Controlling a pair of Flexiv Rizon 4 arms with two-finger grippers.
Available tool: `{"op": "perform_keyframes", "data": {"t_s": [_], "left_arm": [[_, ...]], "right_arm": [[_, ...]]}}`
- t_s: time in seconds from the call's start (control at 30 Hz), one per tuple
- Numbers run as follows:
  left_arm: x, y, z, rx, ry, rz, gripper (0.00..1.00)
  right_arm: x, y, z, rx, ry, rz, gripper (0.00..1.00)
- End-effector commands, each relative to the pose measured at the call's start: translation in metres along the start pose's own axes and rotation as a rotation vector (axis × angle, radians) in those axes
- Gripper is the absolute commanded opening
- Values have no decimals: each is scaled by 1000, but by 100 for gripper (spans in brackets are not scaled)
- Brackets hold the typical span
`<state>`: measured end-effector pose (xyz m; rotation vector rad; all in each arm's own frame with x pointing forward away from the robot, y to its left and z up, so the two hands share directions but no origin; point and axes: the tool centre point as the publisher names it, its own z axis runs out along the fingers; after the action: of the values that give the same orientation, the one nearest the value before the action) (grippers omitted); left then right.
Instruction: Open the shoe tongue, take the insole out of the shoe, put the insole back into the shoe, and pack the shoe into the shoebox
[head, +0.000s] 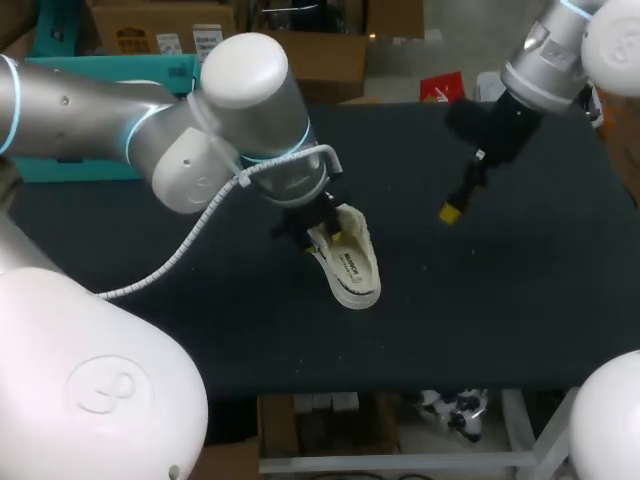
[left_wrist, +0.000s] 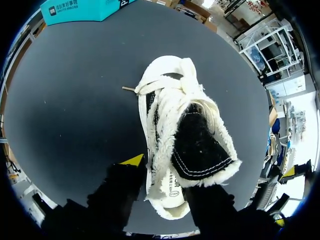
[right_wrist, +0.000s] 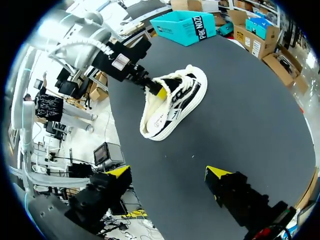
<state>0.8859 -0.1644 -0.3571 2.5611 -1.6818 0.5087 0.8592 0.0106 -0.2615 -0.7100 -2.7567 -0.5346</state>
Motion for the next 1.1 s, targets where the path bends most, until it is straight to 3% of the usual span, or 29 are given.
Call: {"op": "perform_keyframes", "data": {"t_s": [0.03,0.4,0.5,0.6,0.63,0.8,0.93,1.1], "left_arm": [[-6,1,-8,20,14,-4,0],[-19,3,-24,35,97,95,0],[-19,1,-29,40,122,152,0],[-21,-1,-32,44,114,224,0],[-22,-2,-33,44,112,243,0],[-22,-9,-51,59,129,401,0],[-20,-8,-66,64,187,530,0],[-18,-11,-81,82,228,652,0]], "right_arm": [[1,-14,0,-51,18,-13,100],[1,-14,0,-51,18,-13,100],[4,-20,-7,-5,-62,-168,100],[3,-31,-15,5,-79,-271,100],[4,-33,-18,23,-82,-268,100],[16,-35,-22,163,-204,-468,100],[23,-31,-23,228,-273,-564,100],[19,-27,-22,238,-256,-611,100]]}}
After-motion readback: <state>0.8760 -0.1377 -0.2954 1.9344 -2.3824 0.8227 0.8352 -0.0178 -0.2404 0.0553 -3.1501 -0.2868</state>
